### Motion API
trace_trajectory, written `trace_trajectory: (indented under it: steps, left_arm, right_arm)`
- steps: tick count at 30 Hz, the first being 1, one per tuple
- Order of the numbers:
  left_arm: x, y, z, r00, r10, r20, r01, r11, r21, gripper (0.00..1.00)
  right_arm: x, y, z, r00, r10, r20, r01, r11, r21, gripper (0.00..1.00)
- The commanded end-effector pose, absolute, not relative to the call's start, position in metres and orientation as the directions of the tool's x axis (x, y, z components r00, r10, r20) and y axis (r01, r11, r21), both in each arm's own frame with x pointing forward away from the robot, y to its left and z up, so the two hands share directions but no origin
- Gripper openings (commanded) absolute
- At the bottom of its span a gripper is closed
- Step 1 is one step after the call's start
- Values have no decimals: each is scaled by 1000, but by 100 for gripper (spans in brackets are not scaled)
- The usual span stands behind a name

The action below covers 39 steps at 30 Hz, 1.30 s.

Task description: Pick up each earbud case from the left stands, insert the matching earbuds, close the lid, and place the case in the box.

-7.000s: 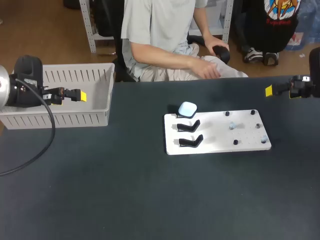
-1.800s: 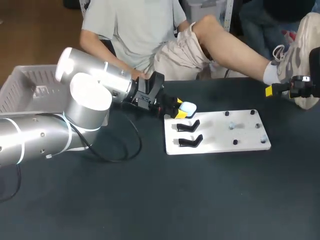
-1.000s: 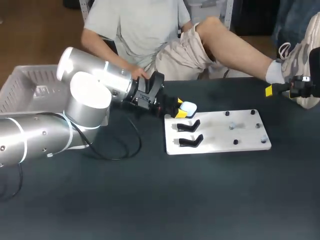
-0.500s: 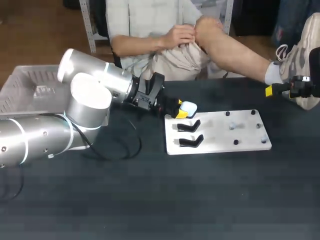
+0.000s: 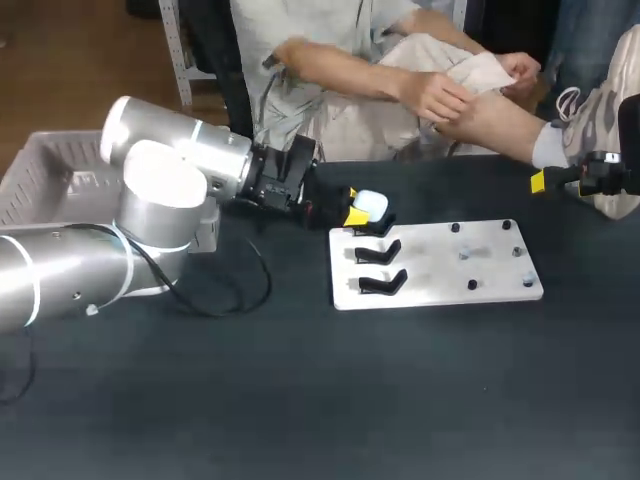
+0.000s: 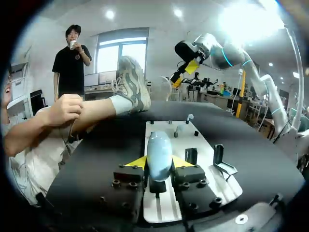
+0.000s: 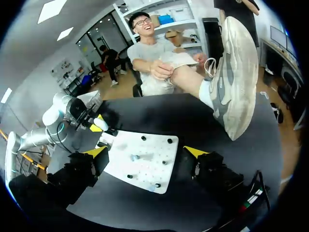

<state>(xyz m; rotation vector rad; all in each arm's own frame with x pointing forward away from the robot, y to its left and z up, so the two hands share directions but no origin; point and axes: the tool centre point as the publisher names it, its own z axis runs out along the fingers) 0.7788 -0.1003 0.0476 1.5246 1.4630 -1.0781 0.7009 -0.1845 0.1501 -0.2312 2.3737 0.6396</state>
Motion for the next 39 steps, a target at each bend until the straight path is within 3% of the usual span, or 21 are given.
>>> trace_trajectory:
  steps: [1, 23, 39]
  left_arm:
    - [749, -83, 70, -1, 320, -947, 1000, -11, -5, 0]
    - [698, -75, 142, 17, 127, -992, 993, 111, 32, 0]
    - [698, -75, 142, 17, 127, -992, 993, 111, 32, 0]
  right_arm:
    - [701, -185, 150, -766, 0, -642, -323, 865, 385, 100]
    - [701, -185, 150, -766, 0, -642, -323, 865, 385, 100]
    - [701, -185, 150, -766, 0, -642, -323, 865, 385, 100]
